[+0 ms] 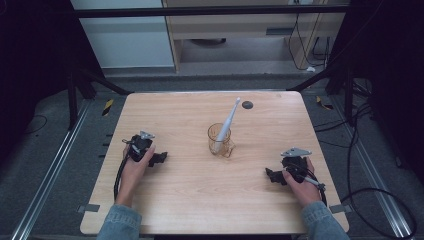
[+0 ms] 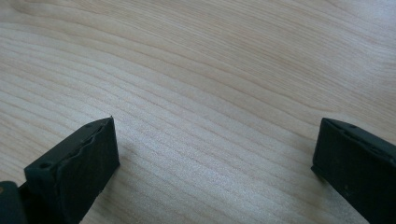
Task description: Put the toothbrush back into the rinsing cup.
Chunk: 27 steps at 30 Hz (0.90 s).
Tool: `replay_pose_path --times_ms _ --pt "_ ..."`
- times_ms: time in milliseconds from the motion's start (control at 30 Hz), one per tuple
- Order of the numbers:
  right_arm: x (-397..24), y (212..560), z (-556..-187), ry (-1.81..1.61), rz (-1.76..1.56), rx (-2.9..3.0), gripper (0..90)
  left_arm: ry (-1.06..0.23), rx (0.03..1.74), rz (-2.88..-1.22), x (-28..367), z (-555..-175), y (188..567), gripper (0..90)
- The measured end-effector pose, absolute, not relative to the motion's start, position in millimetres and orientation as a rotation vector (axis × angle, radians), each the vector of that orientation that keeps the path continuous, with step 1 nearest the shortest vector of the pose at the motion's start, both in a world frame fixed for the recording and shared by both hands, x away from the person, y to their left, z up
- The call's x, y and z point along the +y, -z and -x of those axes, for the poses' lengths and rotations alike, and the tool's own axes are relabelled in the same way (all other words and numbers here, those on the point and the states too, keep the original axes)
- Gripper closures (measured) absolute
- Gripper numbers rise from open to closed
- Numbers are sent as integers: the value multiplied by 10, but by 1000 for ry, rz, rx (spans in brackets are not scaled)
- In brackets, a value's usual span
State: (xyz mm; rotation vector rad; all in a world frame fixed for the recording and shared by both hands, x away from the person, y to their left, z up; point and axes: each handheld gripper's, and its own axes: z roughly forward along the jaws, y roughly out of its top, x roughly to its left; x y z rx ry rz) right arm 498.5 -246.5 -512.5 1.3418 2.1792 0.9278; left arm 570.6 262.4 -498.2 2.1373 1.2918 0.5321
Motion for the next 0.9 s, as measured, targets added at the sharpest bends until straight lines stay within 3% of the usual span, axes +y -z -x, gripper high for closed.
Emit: replay_pose_path --times_ms 900 --pt "-2465 5125 -4985 -928 -1342 2179 4 -552 1271 -2062 2680 -5729 5072 0"
